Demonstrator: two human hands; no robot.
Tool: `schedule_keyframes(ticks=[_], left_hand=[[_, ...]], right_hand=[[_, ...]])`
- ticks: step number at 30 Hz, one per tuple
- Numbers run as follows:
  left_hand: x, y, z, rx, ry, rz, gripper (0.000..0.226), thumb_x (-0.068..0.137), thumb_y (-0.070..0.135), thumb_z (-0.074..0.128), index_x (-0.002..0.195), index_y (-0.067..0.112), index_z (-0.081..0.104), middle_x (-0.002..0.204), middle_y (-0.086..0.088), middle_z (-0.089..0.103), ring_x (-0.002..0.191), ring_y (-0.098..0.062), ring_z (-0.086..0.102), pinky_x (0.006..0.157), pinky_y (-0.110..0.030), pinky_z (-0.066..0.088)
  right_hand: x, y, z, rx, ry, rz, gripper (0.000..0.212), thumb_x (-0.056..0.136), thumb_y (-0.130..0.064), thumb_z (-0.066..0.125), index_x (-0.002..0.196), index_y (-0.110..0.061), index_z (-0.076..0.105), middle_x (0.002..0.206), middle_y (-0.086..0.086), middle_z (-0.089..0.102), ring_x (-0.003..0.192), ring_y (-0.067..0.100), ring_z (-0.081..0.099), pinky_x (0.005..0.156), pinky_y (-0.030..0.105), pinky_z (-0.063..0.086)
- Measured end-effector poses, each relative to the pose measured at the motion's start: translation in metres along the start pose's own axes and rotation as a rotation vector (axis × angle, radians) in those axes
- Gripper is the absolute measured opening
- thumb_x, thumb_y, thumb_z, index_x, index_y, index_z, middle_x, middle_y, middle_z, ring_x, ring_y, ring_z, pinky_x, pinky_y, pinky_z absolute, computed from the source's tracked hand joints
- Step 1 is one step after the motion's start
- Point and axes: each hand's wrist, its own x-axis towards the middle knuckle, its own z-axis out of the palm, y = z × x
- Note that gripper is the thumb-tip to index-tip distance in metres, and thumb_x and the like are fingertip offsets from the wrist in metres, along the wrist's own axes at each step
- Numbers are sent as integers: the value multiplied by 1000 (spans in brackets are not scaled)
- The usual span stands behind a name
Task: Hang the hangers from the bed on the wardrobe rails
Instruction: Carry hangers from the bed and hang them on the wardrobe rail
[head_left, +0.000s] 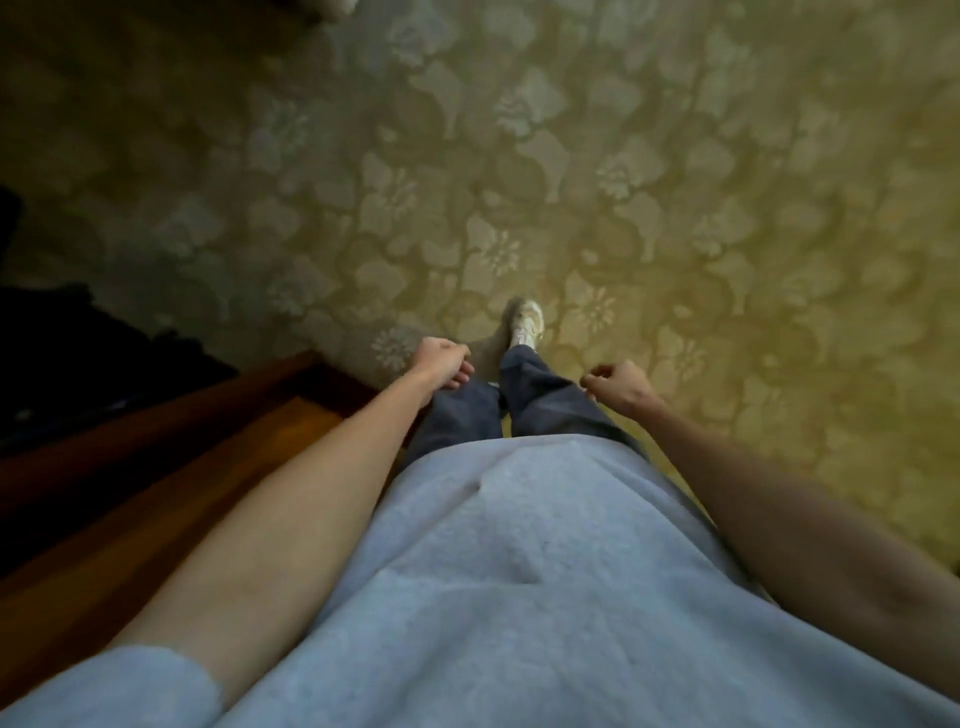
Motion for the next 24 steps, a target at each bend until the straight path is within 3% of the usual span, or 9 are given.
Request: schedule_keyframes(ticks=[6, 10, 16, 19, 21, 24], left_hand=[[15, 106, 37, 234, -45, 100, 16, 100, 12, 55, 92, 8, 68, 74, -5, 68, 56, -11, 59, 45, -18, 45], [23, 167, 45, 310, -33, 155, 17, 102, 14, 55, 92, 10, 68, 77, -6, 69, 58, -12, 61, 47, -19, 47], [46, 217, 10, 280, 72, 118, 23, 101, 12, 55, 81, 9, 66, 74, -9, 69, 57, -16, 60, 50, -25, 49], [61, 227, -16, 238, 142, 85, 17, 101, 12, 56, 90, 6, 68, 69, -5, 66, 53, -15, 58, 43, -21, 46], [90, 267, -57, 232, 168, -11, 19, 101, 13, 57, 94, 3, 71, 72, -5, 68, 55, -14, 60, 43, -21, 46], [99, 268, -67, 242, 151, -47, 23, 101, 13, 55, 88, 2, 71, 76, -7, 69, 57, -15, 60, 47, -22, 47]], right_hand=[[10, 49, -43, 193, -13, 150, 23, 90, -23, 61, 96, -6, 75, 93, 10, 74, 87, 24, 66, 71, 31, 48], [36, 35, -85, 230, -24, 144, 25, 88, -24, 62, 90, -4, 76, 91, 12, 75, 88, 28, 69, 73, 38, 54], [96, -70, -174, 193, -6, -61, 27, 92, -27, 63, 93, -3, 76, 91, 11, 75, 82, 23, 68, 73, 32, 53], [127, -137, -216, 209, 41, -166, 27, 90, -28, 63, 92, -5, 76, 88, 8, 75, 82, 22, 69, 74, 33, 55], [166, -224, -266, 173, 40, -209, 27, 89, -28, 62, 94, -6, 76, 90, 9, 75, 85, 22, 71, 80, 38, 58], [183, -249, -282, 169, 49, -285, 27, 90, -28, 61, 97, -8, 77, 93, 7, 75, 87, 21, 70, 82, 38, 58]])
